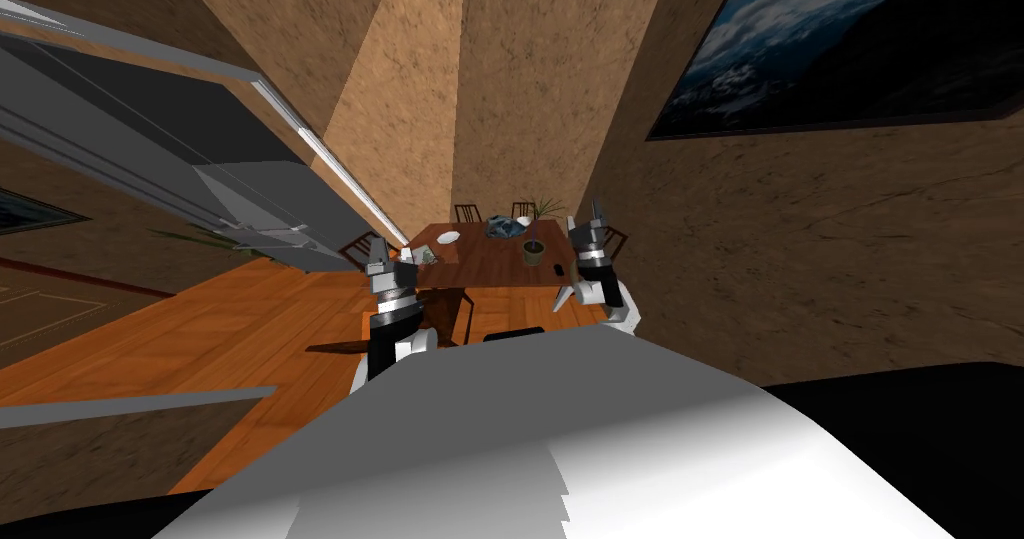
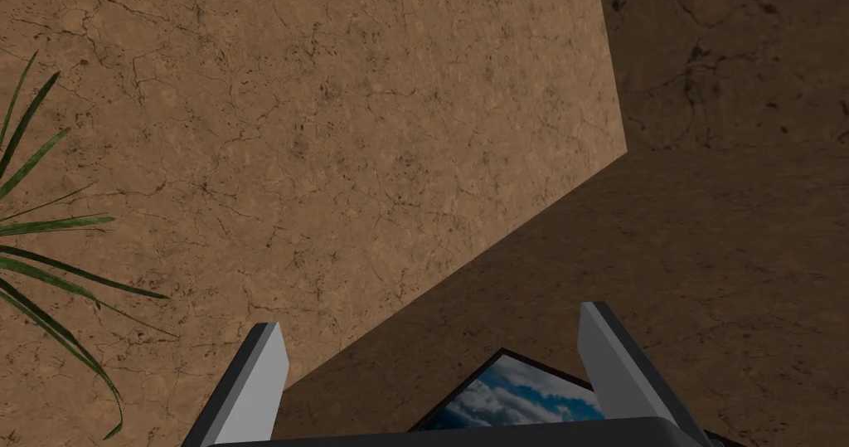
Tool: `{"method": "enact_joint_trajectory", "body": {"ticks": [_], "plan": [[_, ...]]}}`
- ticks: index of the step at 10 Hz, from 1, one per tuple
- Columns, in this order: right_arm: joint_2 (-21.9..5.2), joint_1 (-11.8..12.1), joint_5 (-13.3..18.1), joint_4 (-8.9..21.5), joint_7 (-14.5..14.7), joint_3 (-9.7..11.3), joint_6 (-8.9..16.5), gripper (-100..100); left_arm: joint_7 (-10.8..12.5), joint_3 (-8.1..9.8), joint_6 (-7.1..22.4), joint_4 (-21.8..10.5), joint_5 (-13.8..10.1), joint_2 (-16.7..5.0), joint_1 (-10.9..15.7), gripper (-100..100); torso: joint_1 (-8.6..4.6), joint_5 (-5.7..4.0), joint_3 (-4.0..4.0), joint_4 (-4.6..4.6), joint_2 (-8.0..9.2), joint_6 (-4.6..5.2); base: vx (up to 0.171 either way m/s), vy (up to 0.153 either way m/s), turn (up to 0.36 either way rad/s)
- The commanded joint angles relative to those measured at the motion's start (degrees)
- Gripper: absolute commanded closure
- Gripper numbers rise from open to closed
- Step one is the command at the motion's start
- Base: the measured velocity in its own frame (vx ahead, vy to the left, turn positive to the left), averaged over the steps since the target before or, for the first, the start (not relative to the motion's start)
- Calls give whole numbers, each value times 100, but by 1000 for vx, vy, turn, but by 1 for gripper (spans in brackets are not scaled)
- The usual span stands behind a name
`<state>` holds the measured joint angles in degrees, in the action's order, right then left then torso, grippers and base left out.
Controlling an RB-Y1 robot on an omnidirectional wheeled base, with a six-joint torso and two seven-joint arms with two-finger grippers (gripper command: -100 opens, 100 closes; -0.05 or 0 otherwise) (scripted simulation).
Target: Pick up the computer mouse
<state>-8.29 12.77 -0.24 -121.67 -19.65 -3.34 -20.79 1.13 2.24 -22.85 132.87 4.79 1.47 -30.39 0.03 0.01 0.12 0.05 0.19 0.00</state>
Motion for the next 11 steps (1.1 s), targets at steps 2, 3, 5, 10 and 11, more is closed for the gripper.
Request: {"method": "enact_joint_trajectory", "body": {"ticks": [2, 3, 5, 10, 11], "plan": [[-52, -395, -99, 447, -385, -75, 412, -100, 0, 0, 0, 0, 0, 0, 0, 0, 0, 0, 0, 0, 0, 1, -75, 9, -73], [-52, -395, -99, 557, -399, -75, 487, -100, 0, 0, 0, 0, 0, 0, 0, 0, 1, 0, 5, 2, 10, 1, -76, 11, -39], [-84, -827, -215, 983, -768, -159, 892, -100, 0, 0, 0, 0, 0, 0, 0, 0, 0, 0, 1, 1, 2, 0, -68, 11, -75], [-105, -1274, -353, 1742, -1219, -241, 1561, -100, 0, 0, 0, 0, 0, 0, 0, 0, -1, 0, -6, -2, -10, 1, -37, 2, -46], [-114, -1501, -430, 2017, -1432, -282, 1741, -100, 0, 0, 0, 0, 0, 0, 0, 0, 0, 0, -6, -2, -11, 1, -32, 1, -62]]}}
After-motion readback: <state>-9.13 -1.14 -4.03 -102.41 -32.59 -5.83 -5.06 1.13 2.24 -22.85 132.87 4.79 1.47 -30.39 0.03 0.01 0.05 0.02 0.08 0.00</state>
